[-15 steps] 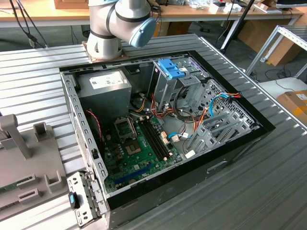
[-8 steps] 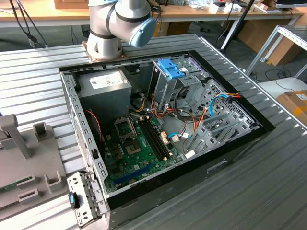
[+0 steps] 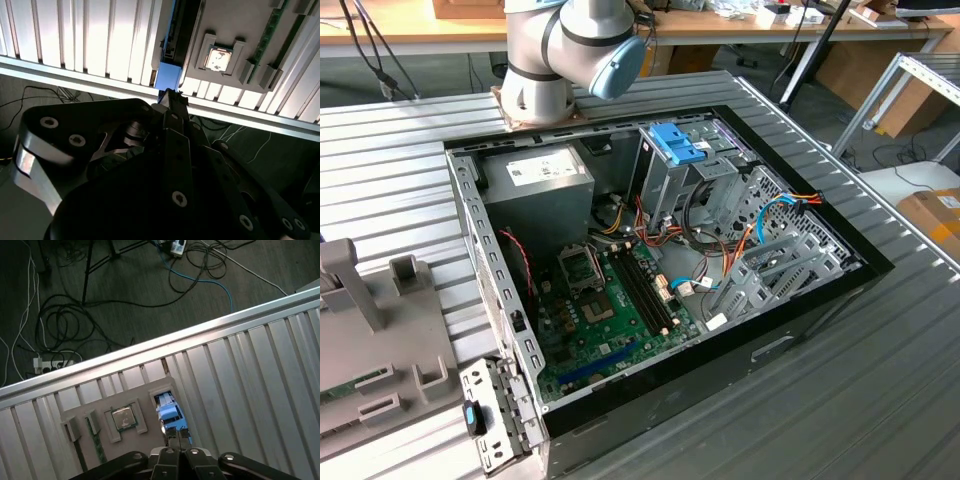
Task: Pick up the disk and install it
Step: 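Pick up the disk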
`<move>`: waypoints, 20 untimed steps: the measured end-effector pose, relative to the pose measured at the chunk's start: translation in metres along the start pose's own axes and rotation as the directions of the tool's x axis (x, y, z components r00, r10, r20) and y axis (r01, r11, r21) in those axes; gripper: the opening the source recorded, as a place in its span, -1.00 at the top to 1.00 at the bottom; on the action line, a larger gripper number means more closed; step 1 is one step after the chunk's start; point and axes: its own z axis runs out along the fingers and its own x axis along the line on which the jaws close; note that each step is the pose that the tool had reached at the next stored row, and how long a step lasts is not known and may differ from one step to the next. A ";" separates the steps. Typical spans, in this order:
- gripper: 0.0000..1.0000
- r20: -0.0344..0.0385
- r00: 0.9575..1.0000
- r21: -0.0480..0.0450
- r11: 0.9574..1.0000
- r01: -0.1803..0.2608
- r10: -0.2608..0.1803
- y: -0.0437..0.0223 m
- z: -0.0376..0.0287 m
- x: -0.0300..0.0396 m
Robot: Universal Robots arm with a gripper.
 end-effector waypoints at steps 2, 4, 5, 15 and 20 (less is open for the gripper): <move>0.79 0.000 1.000 0.000 1.000 0.000 0.000 0.0000 0.0000 0.0000; 0.79 0.000 1.000 0.000 1.000 0.000 0.000 0.0000 0.0000 0.0000; 0.79 0.000 1.000 0.000 1.000 0.000 0.000 0.0000 0.0000 0.0000; 0.79 -0.002 0.999 -0.001 0.999 0.052 -0.052 -0.0002 0.0005 -0.0001; 0.79 -0.005 0.986 -0.004 0.986 0.164 -0.164 -0.0014 0.0022 -0.0004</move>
